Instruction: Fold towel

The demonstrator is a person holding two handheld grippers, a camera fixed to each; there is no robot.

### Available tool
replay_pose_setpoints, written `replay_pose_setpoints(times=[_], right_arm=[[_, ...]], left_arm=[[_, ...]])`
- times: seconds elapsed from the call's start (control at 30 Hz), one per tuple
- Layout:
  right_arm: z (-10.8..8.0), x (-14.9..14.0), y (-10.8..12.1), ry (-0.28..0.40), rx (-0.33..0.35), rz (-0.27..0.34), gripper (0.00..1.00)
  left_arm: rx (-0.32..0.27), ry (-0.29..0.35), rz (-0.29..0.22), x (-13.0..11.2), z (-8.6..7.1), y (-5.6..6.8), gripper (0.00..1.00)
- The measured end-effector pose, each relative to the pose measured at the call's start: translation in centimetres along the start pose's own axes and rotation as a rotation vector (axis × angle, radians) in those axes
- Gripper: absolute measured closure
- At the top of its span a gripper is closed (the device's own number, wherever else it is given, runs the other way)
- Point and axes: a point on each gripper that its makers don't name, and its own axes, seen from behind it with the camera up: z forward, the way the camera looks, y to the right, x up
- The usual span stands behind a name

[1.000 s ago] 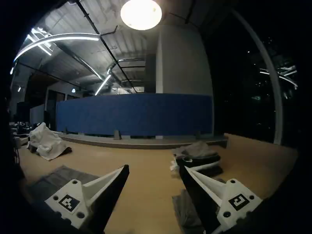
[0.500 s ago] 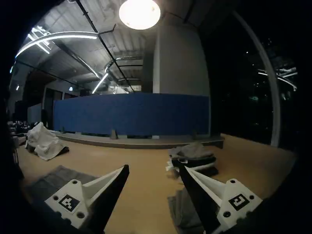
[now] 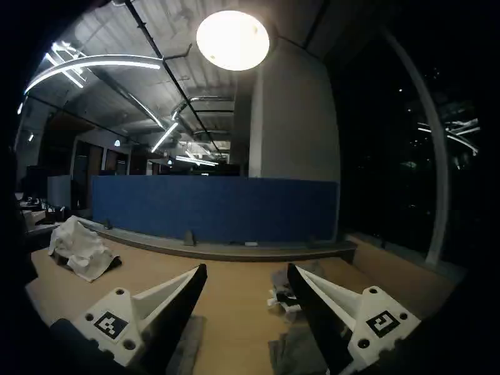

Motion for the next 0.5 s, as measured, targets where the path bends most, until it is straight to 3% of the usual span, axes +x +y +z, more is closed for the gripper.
replay_pose_setpoints(times=[0.2,0.5], right_arm=[[-0.5,3.1,-0.3,-0.013,0.021,0.013,0.00],[-0.4,4.8,0.1,-0.024,0.020,0.007,0.00]], left_arm=[[-0.001,-0.008,-0.010,2.8,-0.3,-0.1,0.03],[-0.028,-0.041,0.004,3.9,-0.1,1.2,0.03]])
